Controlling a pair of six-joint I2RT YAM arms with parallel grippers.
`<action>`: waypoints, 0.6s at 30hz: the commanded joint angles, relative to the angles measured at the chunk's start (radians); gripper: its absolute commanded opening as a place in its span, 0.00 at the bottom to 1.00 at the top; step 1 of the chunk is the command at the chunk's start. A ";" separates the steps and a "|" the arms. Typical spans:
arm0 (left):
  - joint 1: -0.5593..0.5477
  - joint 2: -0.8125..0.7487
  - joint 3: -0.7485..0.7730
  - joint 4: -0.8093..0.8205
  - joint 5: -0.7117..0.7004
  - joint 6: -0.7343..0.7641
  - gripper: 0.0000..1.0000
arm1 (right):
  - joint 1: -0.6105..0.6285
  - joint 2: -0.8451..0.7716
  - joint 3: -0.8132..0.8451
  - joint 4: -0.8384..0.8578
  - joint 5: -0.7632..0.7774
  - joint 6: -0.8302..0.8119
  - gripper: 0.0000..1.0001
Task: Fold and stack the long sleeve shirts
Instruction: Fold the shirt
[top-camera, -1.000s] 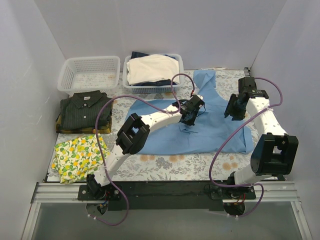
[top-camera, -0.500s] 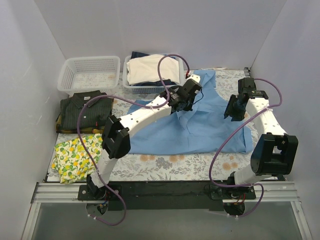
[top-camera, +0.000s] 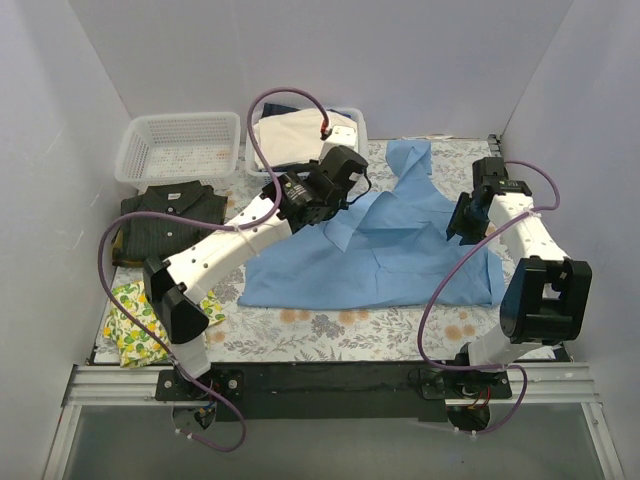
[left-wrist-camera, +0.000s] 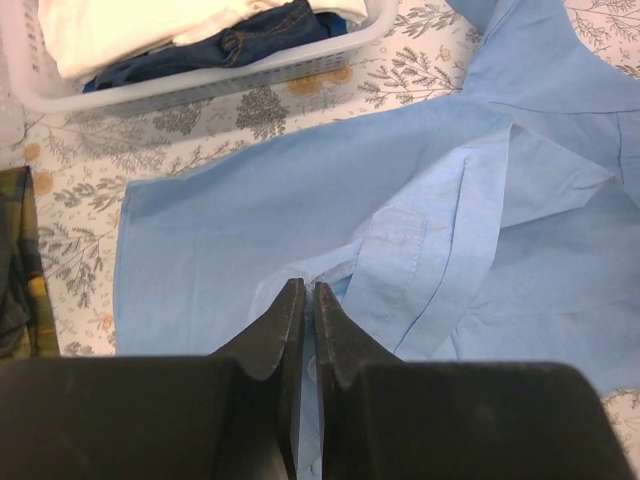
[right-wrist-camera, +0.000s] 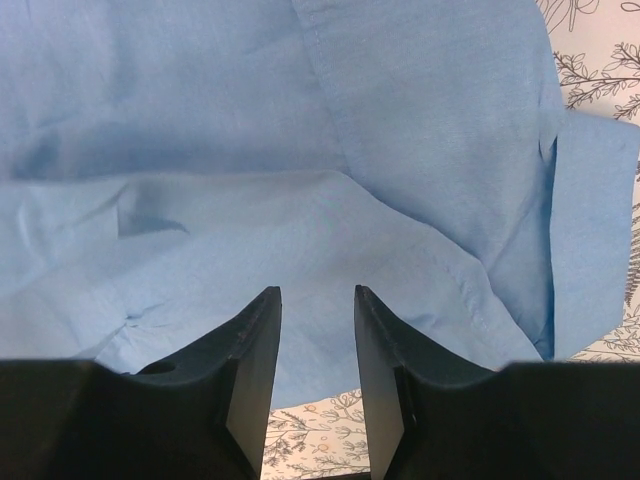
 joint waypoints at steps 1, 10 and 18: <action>-0.002 -0.118 -0.052 -0.080 -0.025 -0.079 0.00 | 0.002 0.009 -0.008 0.031 -0.001 0.014 0.43; -0.002 -0.312 -0.292 -0.029 0.231 -0.145 0.00 | 0.002 -0.014 -0.025 0.042 0.025 0.030 0.42; -0.004 -0.476 -0.500 0.015 0.359 -0.211 0.00 | 0.002 -0.022 -0.026 0.068 -0.006 0.039 0.42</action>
